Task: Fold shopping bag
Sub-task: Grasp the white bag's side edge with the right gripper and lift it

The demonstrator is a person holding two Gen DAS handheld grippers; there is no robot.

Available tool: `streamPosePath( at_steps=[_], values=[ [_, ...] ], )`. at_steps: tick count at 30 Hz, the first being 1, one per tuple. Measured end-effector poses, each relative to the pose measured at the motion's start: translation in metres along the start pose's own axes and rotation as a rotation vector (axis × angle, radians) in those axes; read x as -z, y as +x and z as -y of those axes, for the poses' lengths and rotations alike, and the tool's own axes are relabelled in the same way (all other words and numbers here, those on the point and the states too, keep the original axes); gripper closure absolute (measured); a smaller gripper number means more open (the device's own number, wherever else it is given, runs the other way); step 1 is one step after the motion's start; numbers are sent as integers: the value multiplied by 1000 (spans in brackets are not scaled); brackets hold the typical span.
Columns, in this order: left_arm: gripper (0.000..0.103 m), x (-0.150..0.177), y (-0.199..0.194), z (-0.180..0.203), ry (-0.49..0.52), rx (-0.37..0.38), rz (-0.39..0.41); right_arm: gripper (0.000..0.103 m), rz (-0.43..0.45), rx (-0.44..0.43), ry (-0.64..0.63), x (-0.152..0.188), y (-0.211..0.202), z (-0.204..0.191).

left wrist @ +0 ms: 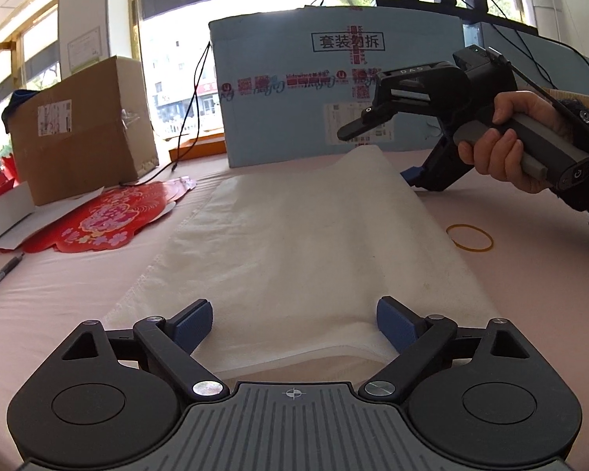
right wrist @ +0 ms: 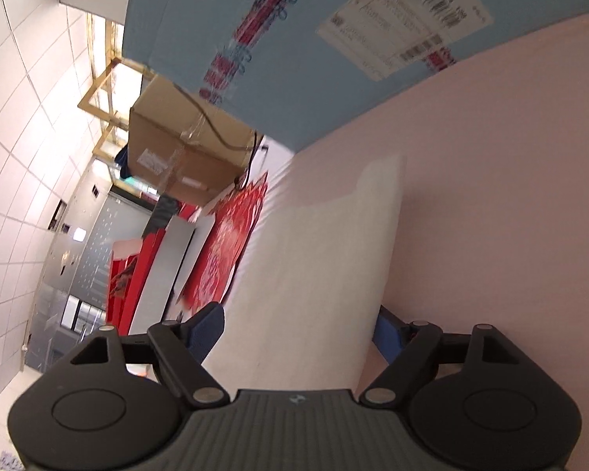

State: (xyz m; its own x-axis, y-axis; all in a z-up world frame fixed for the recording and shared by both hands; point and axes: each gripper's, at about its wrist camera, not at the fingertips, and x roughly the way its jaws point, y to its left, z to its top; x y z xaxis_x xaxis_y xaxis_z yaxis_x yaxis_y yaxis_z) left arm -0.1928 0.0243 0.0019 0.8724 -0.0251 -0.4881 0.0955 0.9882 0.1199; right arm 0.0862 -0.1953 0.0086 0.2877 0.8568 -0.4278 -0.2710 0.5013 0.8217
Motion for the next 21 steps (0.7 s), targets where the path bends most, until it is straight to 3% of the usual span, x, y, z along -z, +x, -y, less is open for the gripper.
streamPosePath(
  at_steps=[1,4,6,8,12,15,17,21],
  values=[
    [10,0,0,0,-2,2,-1,28,14,22,-19,1,2,-3],
    [10,0,-1,0,-2,0,3,52,75,87,-75,-2,7,-7],
    [10,1,-2,0,-5,-1,7,83,131,116,-59,-8,8,4],
    [10,1,-3,-1,-10,-1,8,97,153,127,-34,-9,6,13],
    [10,0,-4,3,7,-19,19,97,203,182,-51,-2,-6,13],
    [10,-1,-8,11,34,-83,40,97,275,230,-90,8,-25,2],
    [10,-4,-18,21,43,-60,86,97,324,266,-112,17,-40,-6],
    [10,-11,-37,51,114,74,202,97,438,374,-182,46,-73,-24]
  ],
)
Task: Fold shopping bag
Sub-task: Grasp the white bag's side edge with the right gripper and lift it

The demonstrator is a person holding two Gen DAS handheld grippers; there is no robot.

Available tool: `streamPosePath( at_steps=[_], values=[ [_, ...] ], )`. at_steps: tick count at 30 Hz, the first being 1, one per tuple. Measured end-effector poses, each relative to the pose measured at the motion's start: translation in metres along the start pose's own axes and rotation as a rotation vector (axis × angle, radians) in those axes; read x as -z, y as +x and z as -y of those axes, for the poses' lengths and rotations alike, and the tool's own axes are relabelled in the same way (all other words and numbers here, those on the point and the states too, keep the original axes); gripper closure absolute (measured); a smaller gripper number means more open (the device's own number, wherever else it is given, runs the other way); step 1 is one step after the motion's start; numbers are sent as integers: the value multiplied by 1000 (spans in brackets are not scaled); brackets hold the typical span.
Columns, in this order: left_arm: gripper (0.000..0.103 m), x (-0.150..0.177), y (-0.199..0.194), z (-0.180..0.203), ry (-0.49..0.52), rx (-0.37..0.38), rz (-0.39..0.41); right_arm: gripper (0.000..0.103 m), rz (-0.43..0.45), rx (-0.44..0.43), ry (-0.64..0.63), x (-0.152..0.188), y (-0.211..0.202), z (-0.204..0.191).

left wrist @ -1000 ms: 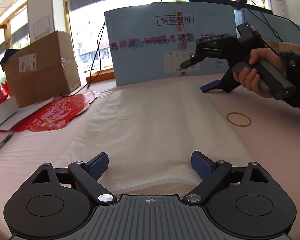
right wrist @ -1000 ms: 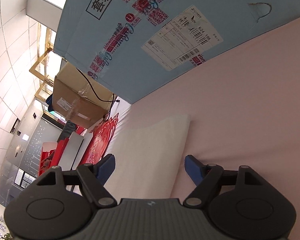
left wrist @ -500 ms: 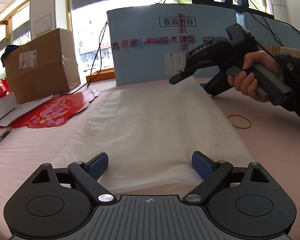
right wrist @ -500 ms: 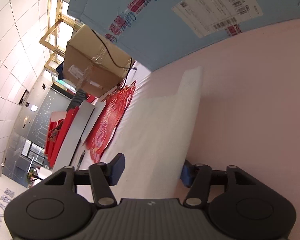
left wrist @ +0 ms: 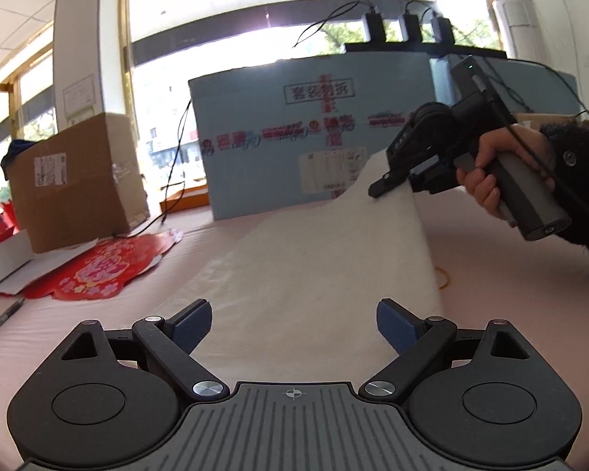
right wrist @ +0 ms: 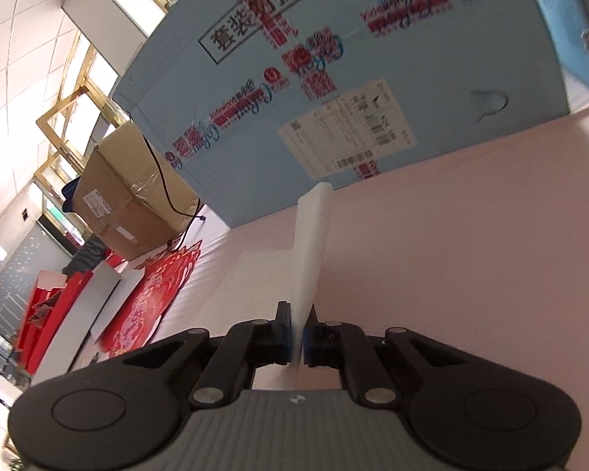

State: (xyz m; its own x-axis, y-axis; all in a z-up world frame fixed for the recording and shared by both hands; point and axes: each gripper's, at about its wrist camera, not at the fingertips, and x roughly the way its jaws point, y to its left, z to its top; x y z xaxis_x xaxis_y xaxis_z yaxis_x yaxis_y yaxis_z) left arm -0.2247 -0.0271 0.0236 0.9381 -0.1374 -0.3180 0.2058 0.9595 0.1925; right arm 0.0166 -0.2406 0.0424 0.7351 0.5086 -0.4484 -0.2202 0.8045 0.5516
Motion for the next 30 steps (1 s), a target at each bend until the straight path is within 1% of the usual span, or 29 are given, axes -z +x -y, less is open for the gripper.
streamPosePath(
  at_steps=[1,3,5,9,14,15,16,18,19,21,22,25,27,29,30],
  values=[
    [10,-3,0,10,28,45,18,97,28,27,6,4,-14,1],
    [10,-5,2,30,76,133,25,97,75,51,41,12,-38,7],
    [10,-2,7,47,124,181,5,97,123,69,79,25,-60,14],
    [10,6,18,68,264,161,-28,97,200,109,135,51,-100,27],
    [10,3,25,51,294,189,-53,97,295,166,231,79,-143,46],
    [10,3,27,43,307,189,-55,97,312,173,239,85,-150,49],
    [10,3,29,38,334,166,-47,97,330,185,245,92,-159,50],
    [10,5,32,29,397,119,-24,96,343,190,267,105,-172,54],
    [10,7,33,27,421,118,-20,95,339,186,285,113,-176,56],
    [10,10,31,22,470,158,-17,95,315,151,300,129,-183,57],
    [10,11,29,21,479,169,-18,94,306,140,294,134,-184,56],
    [10,12,24,26,497,192,-4,93,248,117,239,155,-191,52],
    [10,13,20,32,535,192,8,93,221,91,236,162,-195,55],
    [10,13,18,31,564,187,19,92,217,65,221,166,-204,61],
    [10,13,19,27,569,183,14,90,216,59,213,168,-209,62]
  ],
)
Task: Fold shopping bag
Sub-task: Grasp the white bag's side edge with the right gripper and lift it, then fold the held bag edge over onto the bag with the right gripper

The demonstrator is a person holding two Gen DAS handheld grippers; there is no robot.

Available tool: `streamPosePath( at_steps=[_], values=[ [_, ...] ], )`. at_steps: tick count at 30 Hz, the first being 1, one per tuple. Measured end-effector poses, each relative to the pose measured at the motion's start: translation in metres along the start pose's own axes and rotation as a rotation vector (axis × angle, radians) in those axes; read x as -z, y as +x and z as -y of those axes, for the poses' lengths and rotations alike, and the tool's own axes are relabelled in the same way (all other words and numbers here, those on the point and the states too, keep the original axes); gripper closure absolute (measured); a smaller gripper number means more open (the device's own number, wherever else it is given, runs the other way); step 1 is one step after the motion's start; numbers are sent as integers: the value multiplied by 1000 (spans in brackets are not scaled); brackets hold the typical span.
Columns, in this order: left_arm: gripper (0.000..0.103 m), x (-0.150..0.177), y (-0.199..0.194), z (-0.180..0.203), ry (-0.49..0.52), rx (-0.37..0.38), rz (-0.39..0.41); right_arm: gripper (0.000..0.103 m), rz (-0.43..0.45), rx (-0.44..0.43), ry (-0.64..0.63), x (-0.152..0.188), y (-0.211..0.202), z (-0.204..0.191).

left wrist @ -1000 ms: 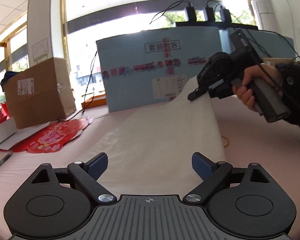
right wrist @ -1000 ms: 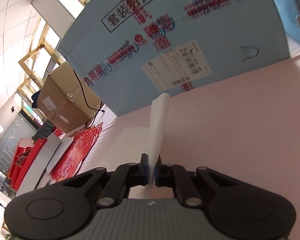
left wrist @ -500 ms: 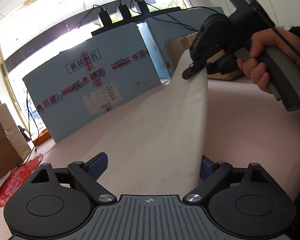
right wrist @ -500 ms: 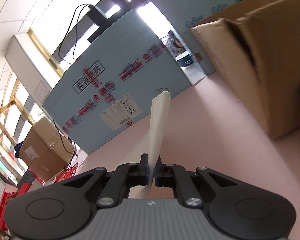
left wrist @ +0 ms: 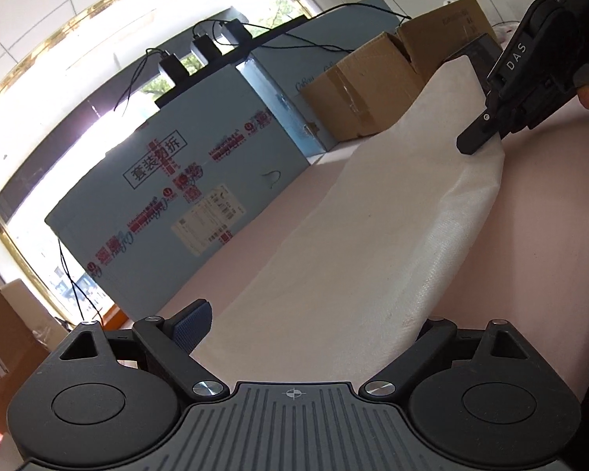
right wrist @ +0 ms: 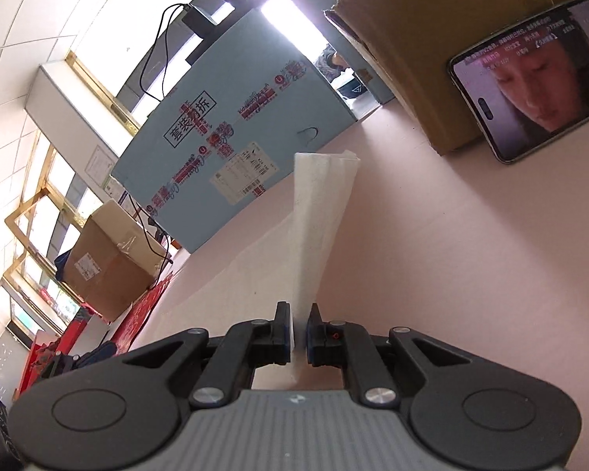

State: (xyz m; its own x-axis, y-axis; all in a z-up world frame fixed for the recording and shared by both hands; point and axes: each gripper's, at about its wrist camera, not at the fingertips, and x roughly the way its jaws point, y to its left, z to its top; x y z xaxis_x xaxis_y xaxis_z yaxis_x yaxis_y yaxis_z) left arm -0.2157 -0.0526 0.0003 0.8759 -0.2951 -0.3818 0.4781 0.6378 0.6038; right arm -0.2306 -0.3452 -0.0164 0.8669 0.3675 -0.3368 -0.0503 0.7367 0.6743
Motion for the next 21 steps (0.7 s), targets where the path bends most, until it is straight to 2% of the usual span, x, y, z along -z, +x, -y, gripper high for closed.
streamPosePath(
  at_steps=[1,3,6,7,9,13,14,16,18,19,21],
  values=[
    [10,2,1,-3,-1,-2,-6,87,-4,-9,-14,0,-6,2],
    [10,9,3,-12,-6,-6,-15,66,-20,-24,-66,1,-13,2],
    [10,16,7,-23,-8,-15,-23,51,-25,-20,-148,-3,-24,3],
    [10,19,6,-25,-10,-23,-24,49,-20,-1,-191,-5,-30,3],
    [11,20,0,-25,-14,-15,-3,36,-7,44,-260,-8,-38,3],
    [11,18,-17,-12,11,44,60,28,-19,144,-424,-8,-48,0],
    [13,17,-20,-9,11,60,75,26,-24,156,-454,-6,-49,-1],
    [21,15,-23,-5,5,93,96,25,-36,171,-527,-3,-50,-3],
    [43,16,-22,-2,5,132,96,24,-47,171,-568,0,-51,-4],
    [49,17,-20,-4,-9,153,90,24,-54,171,-593,1,-51,-5],
    [73,22,-15,-12,-80,200,74,24,-67,169,-647,2,-50,-9]
  ],
)
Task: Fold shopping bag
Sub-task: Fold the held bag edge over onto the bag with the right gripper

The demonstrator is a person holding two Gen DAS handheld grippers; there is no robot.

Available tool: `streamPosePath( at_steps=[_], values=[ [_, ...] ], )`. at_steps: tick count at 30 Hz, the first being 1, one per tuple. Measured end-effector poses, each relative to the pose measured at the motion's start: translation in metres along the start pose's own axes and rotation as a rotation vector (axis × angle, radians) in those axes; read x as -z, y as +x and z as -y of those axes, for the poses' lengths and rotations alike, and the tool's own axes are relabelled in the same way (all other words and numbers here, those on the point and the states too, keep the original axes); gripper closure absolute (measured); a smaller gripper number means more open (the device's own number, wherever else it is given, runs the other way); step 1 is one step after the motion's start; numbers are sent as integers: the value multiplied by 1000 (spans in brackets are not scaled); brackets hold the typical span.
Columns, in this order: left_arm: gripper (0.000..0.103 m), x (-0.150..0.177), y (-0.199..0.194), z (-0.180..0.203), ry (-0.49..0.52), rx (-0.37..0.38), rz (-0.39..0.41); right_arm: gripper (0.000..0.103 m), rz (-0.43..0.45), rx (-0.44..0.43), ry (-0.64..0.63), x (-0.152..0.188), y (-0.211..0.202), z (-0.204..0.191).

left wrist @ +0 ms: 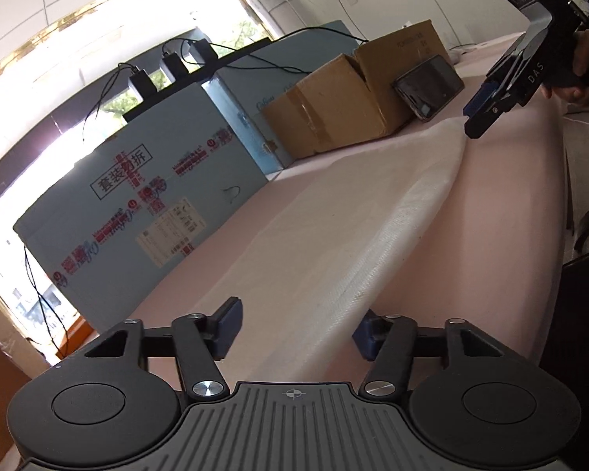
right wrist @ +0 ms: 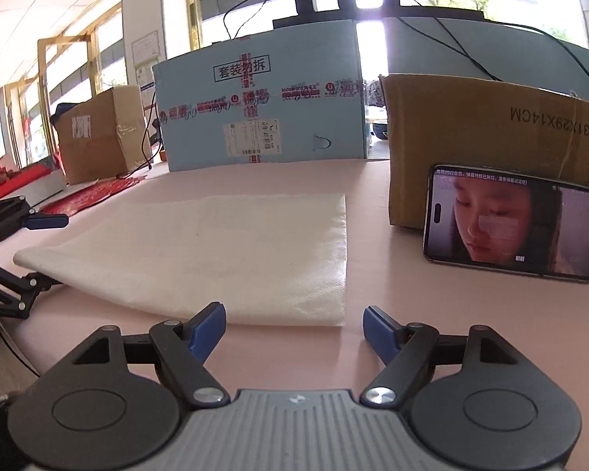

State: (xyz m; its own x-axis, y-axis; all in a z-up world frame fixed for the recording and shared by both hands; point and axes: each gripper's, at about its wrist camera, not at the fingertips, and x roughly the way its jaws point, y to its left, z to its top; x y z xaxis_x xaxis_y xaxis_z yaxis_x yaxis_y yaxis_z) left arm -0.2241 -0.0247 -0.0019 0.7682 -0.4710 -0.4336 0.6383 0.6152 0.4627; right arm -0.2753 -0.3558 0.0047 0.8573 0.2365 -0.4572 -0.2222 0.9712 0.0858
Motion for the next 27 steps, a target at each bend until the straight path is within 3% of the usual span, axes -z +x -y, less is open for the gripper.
streamPosePath(
  at_steps=[3,6,11,13,14,17,20,23,24,27],
  values=[
    [86,10,3,-26,-182,68,1,24,4,-12,-129,-3,0,-10],
    [86,16,2,-46,-278,88,12,24,8,-16,-293,-7,2,-22],
    [86,18,4,-57,-298,118,-10,26,7,-32,-584,-12,10,-47],
    [86,19,5,-55,-293,127,-30,32,-2,-59,-624,-15,13,-50],
    [82,19,5,-54,-288,123,-41,41,-10,-78,-640,-17,15,-51],
    [70,16,2,-47,-258,98,-59,60,-45,-157,-656,-23,19,-51],
    [68,13,-4,-43,-254,133,-47,83,-110,-232,-597,-31,20,-43],
    [72,18,-4,-48,-307,195,-61,87,-167,-312,-520,-37,20,-32],
    [77,21,-3,-55,-375,227,-65,87,-177,-331,-494,-39,20,-28],
    [79,32,-2,-72,-560,289,-54,87,-203,-403,-351,-47,24,-9]
  ],
)
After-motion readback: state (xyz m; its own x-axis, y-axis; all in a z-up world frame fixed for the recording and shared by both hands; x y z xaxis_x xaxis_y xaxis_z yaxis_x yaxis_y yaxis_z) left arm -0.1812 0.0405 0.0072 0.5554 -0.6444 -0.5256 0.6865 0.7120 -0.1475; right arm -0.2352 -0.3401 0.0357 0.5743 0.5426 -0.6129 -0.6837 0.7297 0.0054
